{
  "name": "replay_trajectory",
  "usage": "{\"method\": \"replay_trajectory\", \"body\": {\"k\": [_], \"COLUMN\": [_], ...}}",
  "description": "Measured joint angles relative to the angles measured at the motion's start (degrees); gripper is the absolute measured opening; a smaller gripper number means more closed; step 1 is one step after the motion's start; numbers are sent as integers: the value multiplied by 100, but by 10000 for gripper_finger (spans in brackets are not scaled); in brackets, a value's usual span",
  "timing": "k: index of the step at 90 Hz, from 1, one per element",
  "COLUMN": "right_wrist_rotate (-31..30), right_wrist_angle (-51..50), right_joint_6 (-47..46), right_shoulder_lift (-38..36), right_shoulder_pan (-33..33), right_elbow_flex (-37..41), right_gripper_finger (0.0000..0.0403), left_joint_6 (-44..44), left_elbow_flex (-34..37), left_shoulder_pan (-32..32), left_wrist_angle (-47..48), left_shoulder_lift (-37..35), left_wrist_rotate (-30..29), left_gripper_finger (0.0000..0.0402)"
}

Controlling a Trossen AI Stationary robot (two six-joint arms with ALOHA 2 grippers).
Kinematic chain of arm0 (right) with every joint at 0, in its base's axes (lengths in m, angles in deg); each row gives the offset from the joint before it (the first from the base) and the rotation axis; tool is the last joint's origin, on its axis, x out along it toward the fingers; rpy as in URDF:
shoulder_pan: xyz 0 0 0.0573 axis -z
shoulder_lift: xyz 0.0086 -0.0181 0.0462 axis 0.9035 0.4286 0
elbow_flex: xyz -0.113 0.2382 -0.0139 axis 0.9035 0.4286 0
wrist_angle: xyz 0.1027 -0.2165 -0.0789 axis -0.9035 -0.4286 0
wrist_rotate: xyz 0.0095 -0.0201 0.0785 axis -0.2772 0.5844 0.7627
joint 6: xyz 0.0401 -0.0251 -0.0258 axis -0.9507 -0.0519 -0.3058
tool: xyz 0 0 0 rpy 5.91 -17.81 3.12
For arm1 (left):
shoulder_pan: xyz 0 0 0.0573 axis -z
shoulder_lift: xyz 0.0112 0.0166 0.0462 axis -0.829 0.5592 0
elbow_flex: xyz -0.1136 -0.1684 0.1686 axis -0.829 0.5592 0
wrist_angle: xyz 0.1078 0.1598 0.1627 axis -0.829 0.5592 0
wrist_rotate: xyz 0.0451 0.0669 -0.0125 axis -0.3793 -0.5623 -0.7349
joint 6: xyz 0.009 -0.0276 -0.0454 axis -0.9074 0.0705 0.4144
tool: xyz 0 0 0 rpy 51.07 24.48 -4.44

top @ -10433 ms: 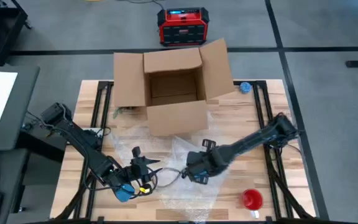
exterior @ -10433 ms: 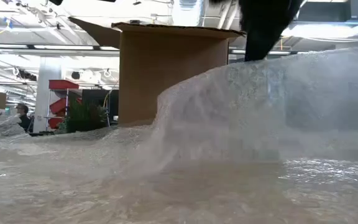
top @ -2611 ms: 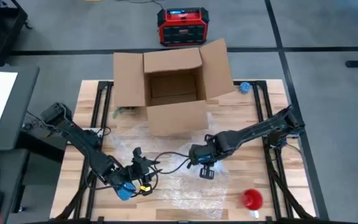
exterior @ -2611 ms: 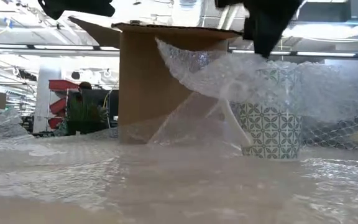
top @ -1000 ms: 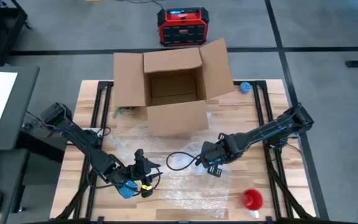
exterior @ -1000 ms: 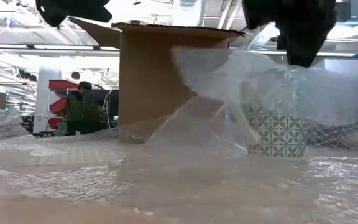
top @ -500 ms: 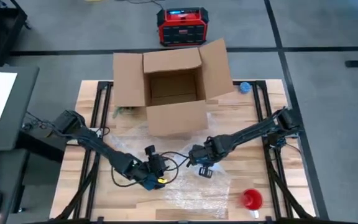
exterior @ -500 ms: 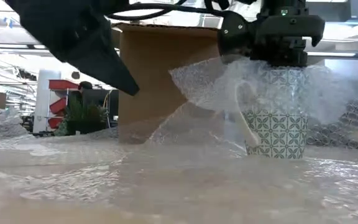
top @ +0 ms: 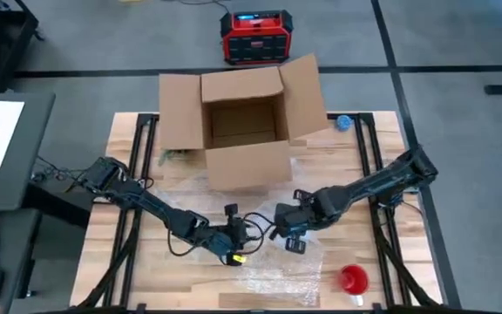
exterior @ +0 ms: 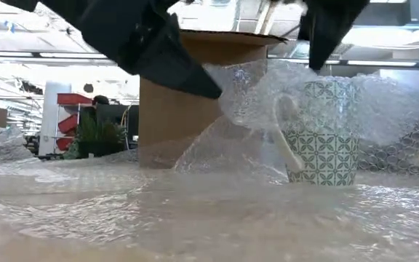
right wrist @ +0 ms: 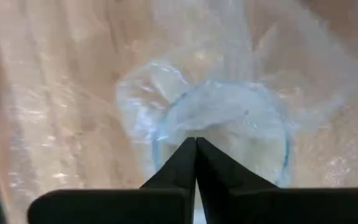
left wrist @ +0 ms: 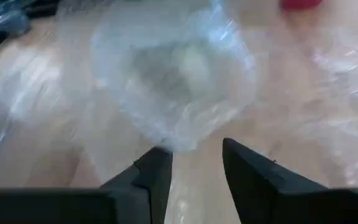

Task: Wrap mug
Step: Wrap the green patterned mug into the bubble wrap

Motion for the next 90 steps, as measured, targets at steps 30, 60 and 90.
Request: {"method": "replay_trajectory", "body": {"k": [30, 60, 90], "right_wrist_rotate": [-565, -896, -1102], "right_wrist_angle": [597, 965, 1136], "right_joint_6": [-190, -458, -507], "right_shoulder_lift": [-100, -98, -98], "right_shoulder_pan": [-908, -1267, -1377], "right_elbow_flex": [117, 523, 535], "right_gripper_finger": [0, 0, 0], "left_joint_6": [-770, -639, 827], "left_elbow_flex": [2, -119, -166], "left_shoulder_pan": [-387, -520, -93], "left_wrist_angle": [-1269, -22, 2879], "left_shoulder_lift": [2, -566, -999], "left_wrist_rotate": [643, 1184, 769], "left_gripper_finger": [123, 123, 83]}}
